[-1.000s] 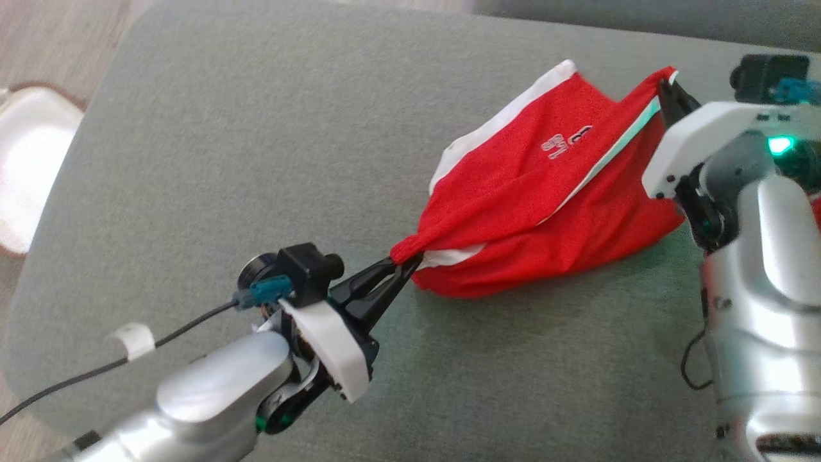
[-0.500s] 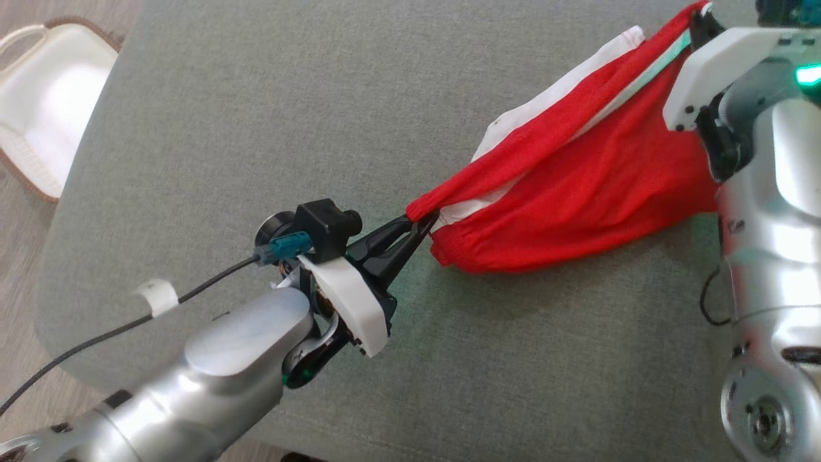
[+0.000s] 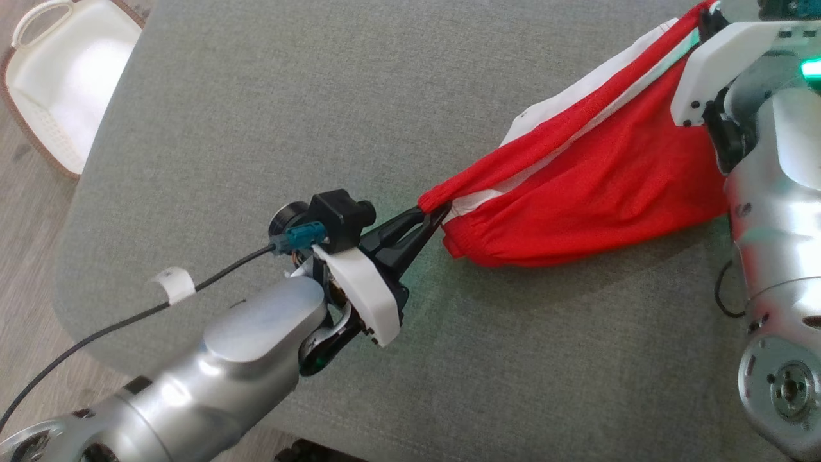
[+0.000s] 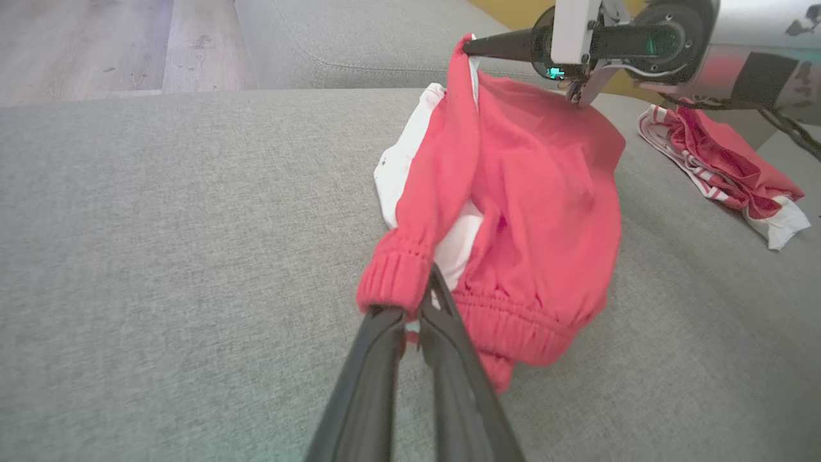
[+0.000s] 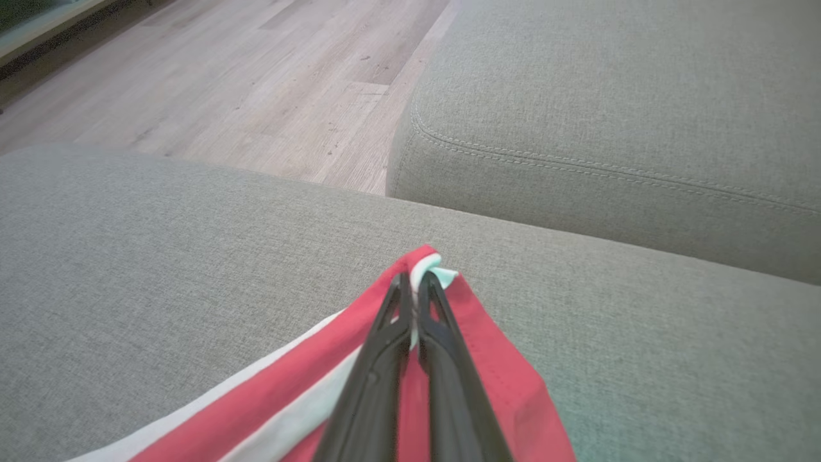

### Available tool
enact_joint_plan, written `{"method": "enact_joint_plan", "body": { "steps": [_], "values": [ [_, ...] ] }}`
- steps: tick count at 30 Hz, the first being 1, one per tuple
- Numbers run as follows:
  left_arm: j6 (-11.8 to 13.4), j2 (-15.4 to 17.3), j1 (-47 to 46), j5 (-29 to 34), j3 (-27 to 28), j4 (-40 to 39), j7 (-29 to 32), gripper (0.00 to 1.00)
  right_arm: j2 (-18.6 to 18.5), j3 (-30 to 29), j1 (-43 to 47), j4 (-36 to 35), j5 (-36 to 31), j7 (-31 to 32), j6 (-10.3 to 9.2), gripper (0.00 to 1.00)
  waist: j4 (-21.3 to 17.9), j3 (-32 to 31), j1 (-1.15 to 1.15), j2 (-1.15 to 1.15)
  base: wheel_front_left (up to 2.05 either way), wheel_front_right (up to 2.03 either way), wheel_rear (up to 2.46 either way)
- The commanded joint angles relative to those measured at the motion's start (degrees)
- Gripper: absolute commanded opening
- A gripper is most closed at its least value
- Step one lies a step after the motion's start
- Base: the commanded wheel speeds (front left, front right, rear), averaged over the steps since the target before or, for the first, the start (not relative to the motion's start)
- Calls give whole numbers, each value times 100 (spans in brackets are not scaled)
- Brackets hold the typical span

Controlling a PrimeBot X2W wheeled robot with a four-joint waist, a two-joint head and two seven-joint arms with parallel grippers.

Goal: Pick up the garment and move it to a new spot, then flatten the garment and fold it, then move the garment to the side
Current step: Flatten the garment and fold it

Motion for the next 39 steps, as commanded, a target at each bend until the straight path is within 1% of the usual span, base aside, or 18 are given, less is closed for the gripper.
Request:
{"method": "enact_joint_plan", "body": {
  "steps": [1,3,4,5,6,7,8,14,18,23,26,29,32,36,39],
  "values": [
    [-4,90,-257,-11,176,-49,-84,0,123,79,-297,-114,-35,-84,-4,0,14,6,0,0,0,0,0],
    [-10,50,-277,-18,163,12,-100,0,127,34,-345,-3,-55,-150,-4,0,38,14,0,0,0,0,0],
    [-14,32,-280,-34,156,43,-97,0,117,32,-364,34,-89,-209,-4,47,49,15,0,0,0,0,0],
    [-17,15,-279,-59,148,73,-83,0,114,-3,-377,84,-89,-252,-4,100,57,13,0,0,0,0,0],
    [-19,3,-286,-73,143,100,-83,43,124,-27,-401,146,-55,-308,-4,100,64,12,0,0,0,0,0],
    [-21,-4,-295,-82,143,135,-93,98,129,-42,-428,195,-28,-389,-4,100,66,10,0,0,0,0,0],
    [-22,-7,-307,-77,140,173,-100,100,124,-64,-451,234,-15,-471,-4,100,65,4,0,0,0,0,0],
    [-26,31,-291,-106,152,338,-198,100,71,-143,-522,521,83,-787,-4,100,-33,-158,0,0,0,0,0],
    [70,147,-209,-146,277,428,-322,100,68,-97,-503,662,283,-1150,-4,100,-170,-387,0,0,0,0,0],
    [304,374,3,-278,547,392,-447,100,88,298,-352,864,672,-1769,-4,100,-402,-737,0,0,0,0,0],
    [522,543,147,-307,761,262,-512,100,111,661,-194,935,1005,-2103,-4,100,-538,-951,0,0,0,0,0],
    [823,693,339,-321,1197,17,-563,100,132,1020,48,836,1447,-2303,-4,100,-685,-1161,0,0,0,0,0],
    [1090,776,650,-82,1989,-507,-573,100,132,1384,391,536,1914,-2383,-4,100,-838,-1317,0,0,0,0,0],
    [1320,704,1421,422,3120,-1171,-574,100,110,1778,1038,-124,2575,-2415,-4,100,-1038,-1498,0,0,0,0,0],
    [1374,529,2012,800,3792,-1473,-575,100,24,2002,1616,-746,2945,-2422,-4,100,-1167,-1588,0,0,0,0,0]
  ]
}}
